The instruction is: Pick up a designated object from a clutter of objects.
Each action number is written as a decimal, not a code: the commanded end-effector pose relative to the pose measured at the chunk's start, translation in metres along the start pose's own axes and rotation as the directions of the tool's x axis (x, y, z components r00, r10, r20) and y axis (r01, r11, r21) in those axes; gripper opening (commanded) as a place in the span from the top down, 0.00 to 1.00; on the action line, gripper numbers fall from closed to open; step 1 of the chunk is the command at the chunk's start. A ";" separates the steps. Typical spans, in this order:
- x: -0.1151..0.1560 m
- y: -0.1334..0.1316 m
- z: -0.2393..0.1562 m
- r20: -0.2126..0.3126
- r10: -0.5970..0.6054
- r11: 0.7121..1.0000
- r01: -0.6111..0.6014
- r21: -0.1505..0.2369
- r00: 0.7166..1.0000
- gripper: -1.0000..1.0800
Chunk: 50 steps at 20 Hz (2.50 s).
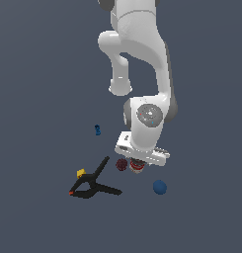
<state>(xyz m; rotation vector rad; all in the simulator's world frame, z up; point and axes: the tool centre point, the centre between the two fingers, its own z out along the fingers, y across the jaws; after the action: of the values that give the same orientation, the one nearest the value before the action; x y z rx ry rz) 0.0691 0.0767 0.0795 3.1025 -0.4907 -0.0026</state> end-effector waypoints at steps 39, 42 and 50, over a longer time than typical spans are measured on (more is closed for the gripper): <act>-0.043 -0.079 -0.199 -0.002 -0.001 1.000 0.001 0.000 1.000 1.00; -0.050 -0.091 -0.232 -0.002 -0.001 1.000 0.001 0.000 1.000 1.00; -0.064 -0.124 -0.312 -0.002 0.000 1.000 0.000 0.000 1.000 1.00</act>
<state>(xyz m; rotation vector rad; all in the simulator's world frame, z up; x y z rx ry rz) 0.0474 0.2083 0.3753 3.1011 -0.4897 -0.0033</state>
